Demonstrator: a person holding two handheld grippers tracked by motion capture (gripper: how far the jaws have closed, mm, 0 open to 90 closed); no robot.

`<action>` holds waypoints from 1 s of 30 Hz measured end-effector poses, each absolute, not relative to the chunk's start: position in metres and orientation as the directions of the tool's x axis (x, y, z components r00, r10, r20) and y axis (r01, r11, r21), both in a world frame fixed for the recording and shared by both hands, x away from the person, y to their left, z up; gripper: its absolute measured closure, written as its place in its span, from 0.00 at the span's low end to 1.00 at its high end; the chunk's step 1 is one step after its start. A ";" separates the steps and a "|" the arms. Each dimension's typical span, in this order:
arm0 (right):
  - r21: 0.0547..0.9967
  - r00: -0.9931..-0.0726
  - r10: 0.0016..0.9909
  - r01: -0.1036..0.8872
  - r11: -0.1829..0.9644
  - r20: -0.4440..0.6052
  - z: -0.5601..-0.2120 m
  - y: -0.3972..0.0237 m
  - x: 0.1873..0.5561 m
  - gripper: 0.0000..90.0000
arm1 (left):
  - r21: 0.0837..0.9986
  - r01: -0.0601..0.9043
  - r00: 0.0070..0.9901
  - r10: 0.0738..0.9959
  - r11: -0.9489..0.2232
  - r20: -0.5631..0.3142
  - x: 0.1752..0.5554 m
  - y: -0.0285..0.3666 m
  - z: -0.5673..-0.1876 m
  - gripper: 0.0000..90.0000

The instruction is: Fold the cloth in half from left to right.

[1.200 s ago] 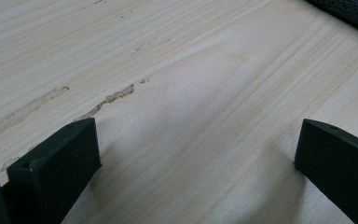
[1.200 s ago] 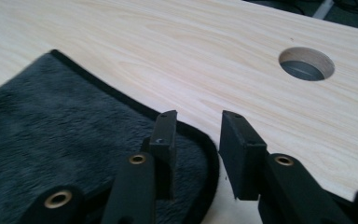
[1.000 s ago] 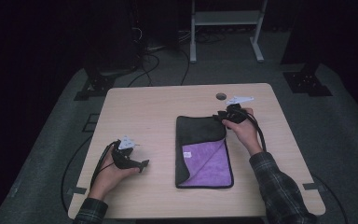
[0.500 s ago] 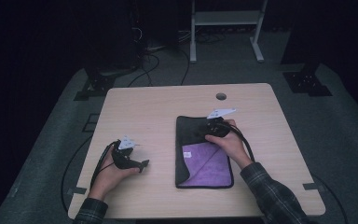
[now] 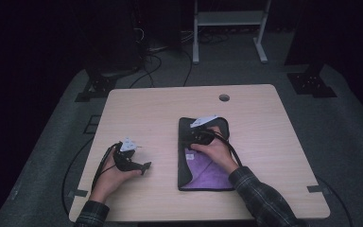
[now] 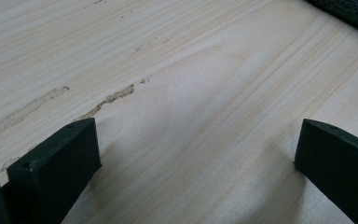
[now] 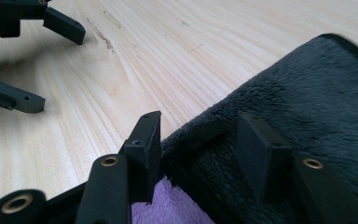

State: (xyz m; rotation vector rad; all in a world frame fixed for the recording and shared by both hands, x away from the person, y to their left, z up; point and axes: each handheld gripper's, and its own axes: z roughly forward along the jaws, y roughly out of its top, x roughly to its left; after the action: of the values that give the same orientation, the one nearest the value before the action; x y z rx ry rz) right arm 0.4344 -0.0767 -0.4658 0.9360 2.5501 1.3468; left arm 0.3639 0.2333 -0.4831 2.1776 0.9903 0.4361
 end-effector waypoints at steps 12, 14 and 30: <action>0.774 -0.818 0.560 0.438 0.456 0.132 -0.470 -0.067 0.430 0.92 | 0.712 0.525 0.652 0.758 -0.466 0.017 0.364 0.233 -0.483 0.00; 0.781 -0.821 0.556 0.431 0.452 0.131 -0.466 -0.069 0.429 0.94 | 0.712 0.525 0.652 0.758 -0.467 0.017 0.364 0.233 -0.483 0.00; 0.788 -0.830 0.541 0.420 0.449 0.135 -0.444 -0.110 0.403 0.97 | 0.714 0.524 0.650 0.759 -0.464 0.016 0.364 0.233 -0.483 0.00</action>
State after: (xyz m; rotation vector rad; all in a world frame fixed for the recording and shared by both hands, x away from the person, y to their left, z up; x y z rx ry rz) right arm 0.4032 -0.1103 -0.4436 0.8531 2.5559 1.3311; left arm 0.3638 0.2331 -0.4833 2.1736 0.9917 0.4366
